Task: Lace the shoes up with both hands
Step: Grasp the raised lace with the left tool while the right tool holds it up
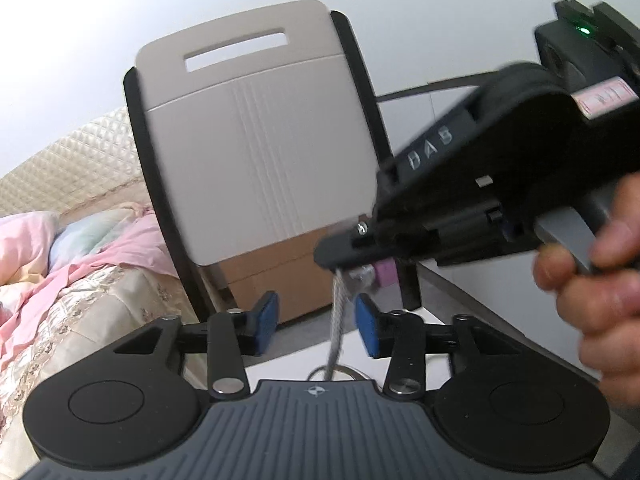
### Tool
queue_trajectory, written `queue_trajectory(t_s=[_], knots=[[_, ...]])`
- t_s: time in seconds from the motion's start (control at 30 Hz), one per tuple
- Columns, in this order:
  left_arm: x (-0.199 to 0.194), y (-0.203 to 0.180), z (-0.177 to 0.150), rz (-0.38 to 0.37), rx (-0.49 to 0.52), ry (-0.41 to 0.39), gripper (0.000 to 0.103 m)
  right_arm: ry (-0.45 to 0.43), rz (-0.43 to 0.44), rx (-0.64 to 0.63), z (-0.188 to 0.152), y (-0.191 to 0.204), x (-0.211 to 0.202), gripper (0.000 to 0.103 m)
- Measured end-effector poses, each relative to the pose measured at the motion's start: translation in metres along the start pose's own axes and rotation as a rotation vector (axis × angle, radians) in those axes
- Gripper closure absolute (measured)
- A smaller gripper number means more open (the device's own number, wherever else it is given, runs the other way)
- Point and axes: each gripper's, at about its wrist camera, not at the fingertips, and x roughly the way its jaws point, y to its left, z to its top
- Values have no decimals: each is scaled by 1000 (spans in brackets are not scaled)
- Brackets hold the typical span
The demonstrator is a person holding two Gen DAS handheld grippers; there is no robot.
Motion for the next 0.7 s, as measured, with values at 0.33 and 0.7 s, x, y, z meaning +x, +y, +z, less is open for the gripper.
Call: queue_trajectory(t_s=[0.33, 0.7], knots=[[-9, 11, -17, -66, 20, -33, 99, 21, 24, -8, -15, 4, 6, 100], [-24, 45, -30, -91, -96, -32, 100, -35, 12, 19, -29, -1, 3, 97]])
